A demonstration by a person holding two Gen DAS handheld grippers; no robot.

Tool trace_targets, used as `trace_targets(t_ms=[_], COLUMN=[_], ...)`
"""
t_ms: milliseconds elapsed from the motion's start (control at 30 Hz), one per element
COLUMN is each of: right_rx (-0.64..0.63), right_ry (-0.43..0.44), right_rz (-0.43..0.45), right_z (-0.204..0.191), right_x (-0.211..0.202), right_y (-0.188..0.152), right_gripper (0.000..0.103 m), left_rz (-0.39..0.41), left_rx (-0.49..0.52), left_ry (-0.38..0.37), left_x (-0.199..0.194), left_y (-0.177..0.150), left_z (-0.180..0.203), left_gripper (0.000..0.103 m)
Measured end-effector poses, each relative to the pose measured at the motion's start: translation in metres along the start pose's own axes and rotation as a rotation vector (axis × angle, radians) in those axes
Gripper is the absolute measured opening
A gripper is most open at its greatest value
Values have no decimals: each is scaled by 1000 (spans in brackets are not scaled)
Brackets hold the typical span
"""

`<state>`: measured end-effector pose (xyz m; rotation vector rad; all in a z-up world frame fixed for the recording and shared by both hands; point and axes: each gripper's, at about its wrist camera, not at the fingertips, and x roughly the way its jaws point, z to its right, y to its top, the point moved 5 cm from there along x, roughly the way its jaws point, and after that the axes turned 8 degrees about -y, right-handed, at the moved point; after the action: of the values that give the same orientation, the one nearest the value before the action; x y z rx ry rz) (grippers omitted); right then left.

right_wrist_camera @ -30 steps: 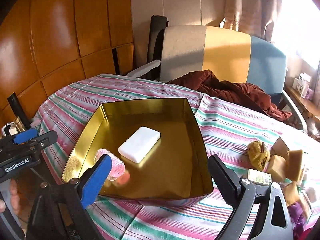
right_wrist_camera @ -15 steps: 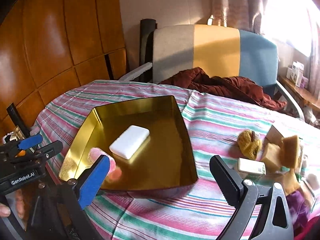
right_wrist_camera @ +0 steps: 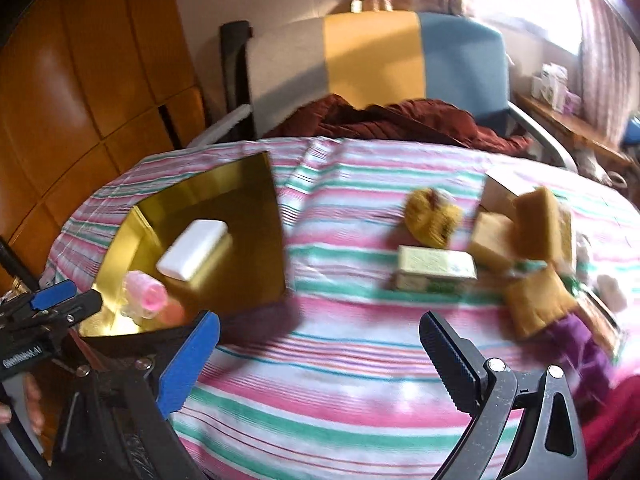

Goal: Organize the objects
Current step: 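Move both tools back toward the pile of items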

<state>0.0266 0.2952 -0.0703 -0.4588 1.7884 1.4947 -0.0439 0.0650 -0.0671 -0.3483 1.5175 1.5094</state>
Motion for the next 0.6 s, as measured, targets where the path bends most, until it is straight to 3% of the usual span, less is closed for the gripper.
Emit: trace_targets(t_ms=[200,433,600], right_rx=[132,208,285], right_ry=[-66,-212,-292], right_rz=[-20,10,28], right_z=[65,140,185], right_x=[-6,-31,-45], right_y=[-2,5,3], right_gripper=[101,101,102], left_rz=[-30,-62,-114], left_rx=[64,235,286], left_ry=[-72,-160,-243], left_x=[8,21,38], left_y=[5,13,24], left_z=[30,91,135], left_gripper=[77,77,77])
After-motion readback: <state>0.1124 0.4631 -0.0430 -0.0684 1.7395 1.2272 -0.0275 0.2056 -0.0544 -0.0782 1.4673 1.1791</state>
